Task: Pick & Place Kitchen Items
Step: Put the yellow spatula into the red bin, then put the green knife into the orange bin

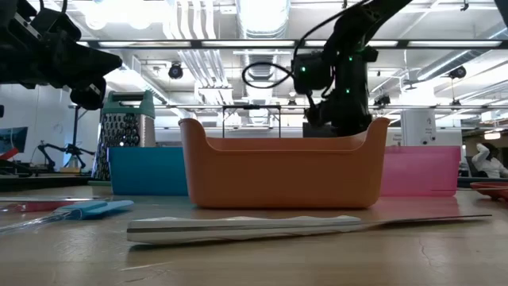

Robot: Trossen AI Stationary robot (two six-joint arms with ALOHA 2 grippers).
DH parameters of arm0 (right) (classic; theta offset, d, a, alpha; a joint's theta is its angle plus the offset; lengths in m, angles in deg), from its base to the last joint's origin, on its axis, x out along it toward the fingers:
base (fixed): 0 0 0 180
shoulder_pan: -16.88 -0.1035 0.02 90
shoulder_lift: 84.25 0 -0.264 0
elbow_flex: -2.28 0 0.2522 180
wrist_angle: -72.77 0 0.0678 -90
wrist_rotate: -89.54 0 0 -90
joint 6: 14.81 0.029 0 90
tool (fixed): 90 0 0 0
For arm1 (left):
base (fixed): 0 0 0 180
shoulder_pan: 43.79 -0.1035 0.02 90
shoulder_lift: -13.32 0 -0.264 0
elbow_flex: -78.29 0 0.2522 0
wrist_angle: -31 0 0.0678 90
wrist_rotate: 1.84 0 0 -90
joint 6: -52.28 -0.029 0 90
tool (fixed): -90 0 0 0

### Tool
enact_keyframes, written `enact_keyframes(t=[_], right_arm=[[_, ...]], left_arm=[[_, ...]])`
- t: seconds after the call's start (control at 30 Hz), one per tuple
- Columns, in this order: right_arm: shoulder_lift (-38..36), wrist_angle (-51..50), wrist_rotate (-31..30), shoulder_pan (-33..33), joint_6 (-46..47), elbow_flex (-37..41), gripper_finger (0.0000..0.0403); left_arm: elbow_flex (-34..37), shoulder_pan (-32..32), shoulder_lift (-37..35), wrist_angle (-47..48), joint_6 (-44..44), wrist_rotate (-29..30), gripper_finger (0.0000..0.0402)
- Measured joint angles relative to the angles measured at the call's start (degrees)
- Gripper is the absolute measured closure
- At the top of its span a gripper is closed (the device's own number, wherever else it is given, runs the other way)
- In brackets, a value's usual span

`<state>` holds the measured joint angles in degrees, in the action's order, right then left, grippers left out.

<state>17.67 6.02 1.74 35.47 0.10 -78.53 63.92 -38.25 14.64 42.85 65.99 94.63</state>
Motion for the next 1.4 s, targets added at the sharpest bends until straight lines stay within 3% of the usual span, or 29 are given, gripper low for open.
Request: enact_keyframes(t=[0.3,0.73,1.0,1.4], right_arm=[[1.2,5.9,1.1,0.0,0.9,2.3,0.0394],[1.3,7.0,1.5,0.0,3.2,4.9,0.0391],[1.3,7.5,5.6,0.0,2.7,4.0,0.0347],[-1.8,2.5,5.4,0.1,-2.4,-3.4,0.0272]], left_arm=[[0.0,0.0,0.0,0.0,0.0,0.0,0.0376],[0.0,0.0,0.0,0.0,0.0,0.0,0.0378],[0.0,0.0,0.0,0.0,0.0,0.0,0.0377],[0.0,0.0,0.0,0.0,0.0,0.0,0.0378]])
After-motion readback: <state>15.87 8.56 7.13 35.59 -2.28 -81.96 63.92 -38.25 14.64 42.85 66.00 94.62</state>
